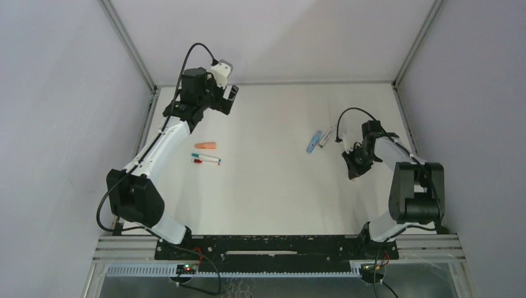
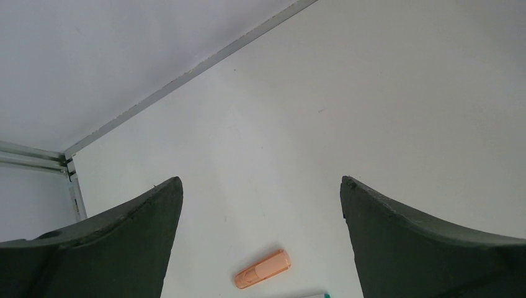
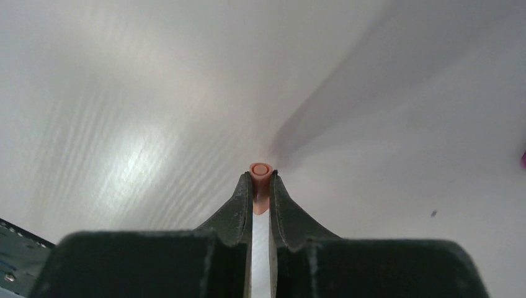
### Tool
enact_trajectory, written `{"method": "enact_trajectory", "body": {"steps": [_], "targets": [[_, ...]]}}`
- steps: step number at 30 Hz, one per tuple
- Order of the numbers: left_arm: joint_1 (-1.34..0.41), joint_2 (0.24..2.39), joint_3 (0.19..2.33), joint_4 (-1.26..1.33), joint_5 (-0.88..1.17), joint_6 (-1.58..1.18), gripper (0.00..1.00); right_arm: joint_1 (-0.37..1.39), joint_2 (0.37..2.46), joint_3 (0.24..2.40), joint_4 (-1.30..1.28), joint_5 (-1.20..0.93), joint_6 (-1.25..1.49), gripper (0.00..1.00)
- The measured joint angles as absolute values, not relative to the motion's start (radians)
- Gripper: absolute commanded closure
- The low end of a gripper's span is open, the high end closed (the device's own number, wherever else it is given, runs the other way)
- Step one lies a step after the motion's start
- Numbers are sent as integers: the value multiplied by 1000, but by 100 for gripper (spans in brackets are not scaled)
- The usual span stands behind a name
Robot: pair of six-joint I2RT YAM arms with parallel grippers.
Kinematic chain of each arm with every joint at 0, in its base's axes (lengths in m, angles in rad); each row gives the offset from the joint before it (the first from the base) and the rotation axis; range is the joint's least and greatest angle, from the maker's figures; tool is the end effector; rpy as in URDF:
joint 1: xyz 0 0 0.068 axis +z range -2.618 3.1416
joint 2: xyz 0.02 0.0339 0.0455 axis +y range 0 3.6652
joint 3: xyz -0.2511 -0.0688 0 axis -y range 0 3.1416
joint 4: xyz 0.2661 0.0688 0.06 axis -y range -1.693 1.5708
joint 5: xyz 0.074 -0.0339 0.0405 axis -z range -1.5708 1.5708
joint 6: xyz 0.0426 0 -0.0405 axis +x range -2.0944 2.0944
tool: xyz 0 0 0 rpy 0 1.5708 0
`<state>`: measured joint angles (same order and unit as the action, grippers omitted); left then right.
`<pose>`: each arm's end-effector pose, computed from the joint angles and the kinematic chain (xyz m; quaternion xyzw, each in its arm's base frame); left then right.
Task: Insert the pens into the pen caps
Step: Move the pen cap to the center of the board.
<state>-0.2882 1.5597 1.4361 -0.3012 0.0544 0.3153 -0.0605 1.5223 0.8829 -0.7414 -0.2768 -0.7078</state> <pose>0.3779 -0.1145 0.3433 0.2637 0.7976 -0.0155 0.5422 0.2791 -0.0052 0.1408 -0.3260 0.9306 0.0921 0.1386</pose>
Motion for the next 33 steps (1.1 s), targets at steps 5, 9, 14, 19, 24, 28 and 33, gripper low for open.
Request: {"method": "enact_trajectory", "body": {"steps": [5,9,14,19,24,28,33], "targets": [[-288,1560,1436,-301,56,315,0,0,1661,1027,-736,-319,-664,93],[-288,1560,1432,-293,59,314,0,76,1752,1098,-720,-317,-624,89],[-288,1560,1420,-287,75,309,0,143,1785,1108,-708,-307,-580,80],[-288,1555,1419,-265,127,288,0,148,1785,1114,-706,-310,-546,56],[-289,1501,1369,-224,196,262,0,140,1780,1136,-697,-336,-529,52],[-289,1440,1317,-173,255,220,0,123,1729,1139,-692,-383,-516,52],[-291,1312,1151,9,357,69,0,104,1611,1149,-645,-440,-492,52]]}}
